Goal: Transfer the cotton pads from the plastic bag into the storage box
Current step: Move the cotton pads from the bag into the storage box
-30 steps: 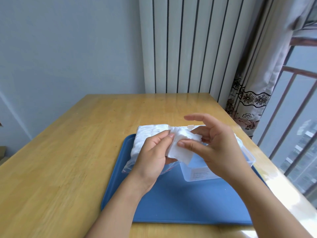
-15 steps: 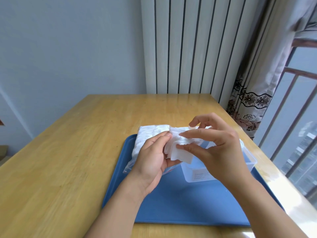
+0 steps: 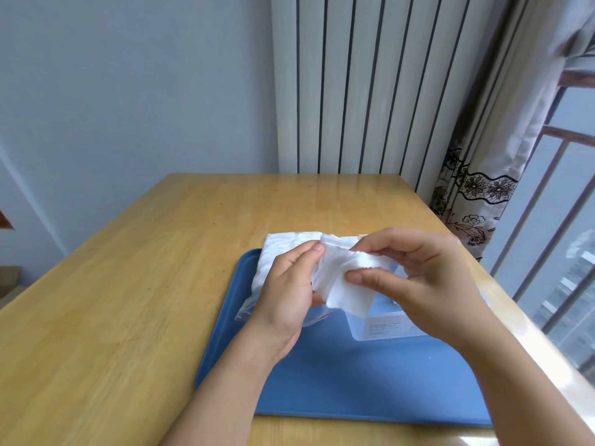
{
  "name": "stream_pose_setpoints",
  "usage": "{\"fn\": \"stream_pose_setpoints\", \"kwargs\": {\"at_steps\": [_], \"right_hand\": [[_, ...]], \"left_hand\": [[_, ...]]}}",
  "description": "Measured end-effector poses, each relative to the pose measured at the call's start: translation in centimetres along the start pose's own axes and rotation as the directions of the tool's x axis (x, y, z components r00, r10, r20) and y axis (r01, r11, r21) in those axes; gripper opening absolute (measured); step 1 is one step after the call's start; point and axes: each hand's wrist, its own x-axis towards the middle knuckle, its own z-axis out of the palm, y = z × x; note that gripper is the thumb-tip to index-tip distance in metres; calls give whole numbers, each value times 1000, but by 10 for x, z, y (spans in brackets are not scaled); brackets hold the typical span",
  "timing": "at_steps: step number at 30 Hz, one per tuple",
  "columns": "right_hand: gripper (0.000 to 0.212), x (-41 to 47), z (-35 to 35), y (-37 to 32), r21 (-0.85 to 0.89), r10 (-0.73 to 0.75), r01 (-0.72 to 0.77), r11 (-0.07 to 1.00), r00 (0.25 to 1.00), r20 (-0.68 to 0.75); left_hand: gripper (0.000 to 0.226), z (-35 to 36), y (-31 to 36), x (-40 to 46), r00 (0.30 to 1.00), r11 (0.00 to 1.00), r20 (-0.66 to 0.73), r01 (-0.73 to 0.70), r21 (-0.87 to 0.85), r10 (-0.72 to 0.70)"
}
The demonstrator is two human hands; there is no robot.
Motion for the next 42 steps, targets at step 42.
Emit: {"fn": "stream_pose_setpoints", "kwargs": {"at_steps": [42], "right_hand": [[31, 0, -6, -1, 65, 100, -110, 992, 986, 132]], "left_hand": [[39, -1, -10, 3, 998, 996, 16, -58, 69, 57]]}}
